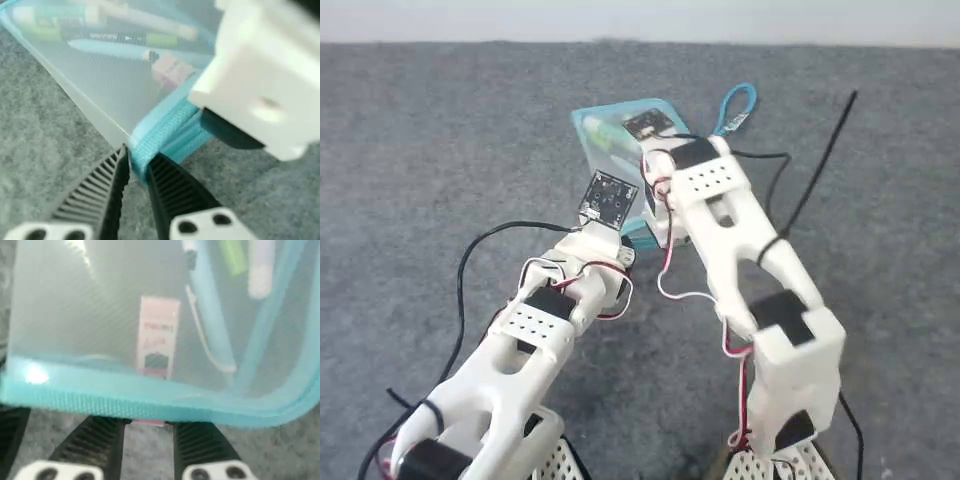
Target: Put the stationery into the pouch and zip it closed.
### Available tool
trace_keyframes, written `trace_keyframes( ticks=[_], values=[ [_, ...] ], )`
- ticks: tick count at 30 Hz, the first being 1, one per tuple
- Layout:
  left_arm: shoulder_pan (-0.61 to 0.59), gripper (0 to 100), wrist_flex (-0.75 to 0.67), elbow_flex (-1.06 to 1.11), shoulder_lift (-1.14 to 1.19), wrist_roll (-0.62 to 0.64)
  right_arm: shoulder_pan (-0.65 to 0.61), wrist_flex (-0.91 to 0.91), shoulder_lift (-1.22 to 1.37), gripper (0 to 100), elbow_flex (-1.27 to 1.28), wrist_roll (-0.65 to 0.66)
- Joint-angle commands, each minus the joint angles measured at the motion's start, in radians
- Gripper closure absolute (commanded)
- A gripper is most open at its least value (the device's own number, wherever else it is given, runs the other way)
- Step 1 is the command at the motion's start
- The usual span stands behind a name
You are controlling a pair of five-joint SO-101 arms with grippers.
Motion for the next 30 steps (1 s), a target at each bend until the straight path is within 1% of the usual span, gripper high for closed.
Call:
trace_keyframes(
  ticks=[1,3,7,9,15,18,23,27,30],
  values=[
    [0.002,99,0.014,-0.025,-0.021,-0.020,-0.025,0.035,0.030,98.5,-0.199,-0.009],
    [0.005,99,0.014,-0.025,-0.021,-0.020,-0.025,0.064,0.062,94.5,-0.267,-0.011],
    [0.003,99,0.014,-0.025,-0.021,-0.020,-0.025,0.124,0.088,81.1,-0.373,-0.011],
    [0.003,99,0.014,-0.024,-0.021,-0.020,-0.025,0.153,0.087,78.1,-0.411,-0.009],
    [0.000,99,0.014,-0.024,-0.021,-0.020,-0.024,0.242,0.087,78.9,-0.493,-0.008],
    [-0.003,99,0.014,-0.024,-0.023,-0.017,-0.005,0.272,0.087,78.9,-0.516,0.021],
    [-0.087,99,0.014,-0.051,-0.023,-0.011,0.067,0.280,0.025,79.0,-0.505,0.028],
    [-0.114,99,0.012,-0.058,-0.023,0.011,0.088,0.274,-0.090,79.0,-0.437,0.026],
    [-0.114,99,0.012,-0.058,-0.021,0.011,0.088,0.242,-0.217,79.0,-0.311,0.026]
  ],
)
